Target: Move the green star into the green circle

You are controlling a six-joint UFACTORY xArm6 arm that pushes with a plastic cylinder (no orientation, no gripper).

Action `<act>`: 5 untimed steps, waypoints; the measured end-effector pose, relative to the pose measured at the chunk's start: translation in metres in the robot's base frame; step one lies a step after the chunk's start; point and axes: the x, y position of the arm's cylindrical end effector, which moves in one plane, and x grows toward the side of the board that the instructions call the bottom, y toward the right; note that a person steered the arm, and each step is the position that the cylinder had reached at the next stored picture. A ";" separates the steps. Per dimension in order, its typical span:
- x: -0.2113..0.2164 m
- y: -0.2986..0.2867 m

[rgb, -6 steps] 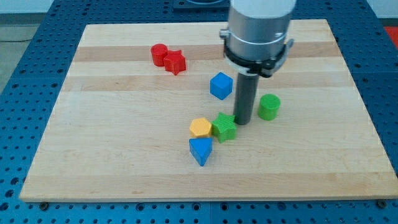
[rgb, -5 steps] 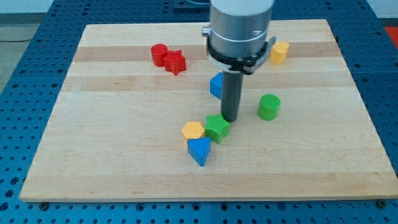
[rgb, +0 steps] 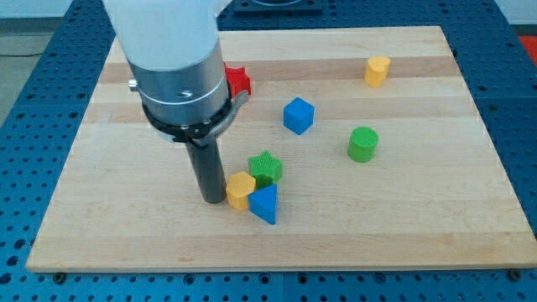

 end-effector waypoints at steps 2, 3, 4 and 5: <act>-0.040 0.041; -0.045 0.062; -0.041 0.061; -0.030 0.057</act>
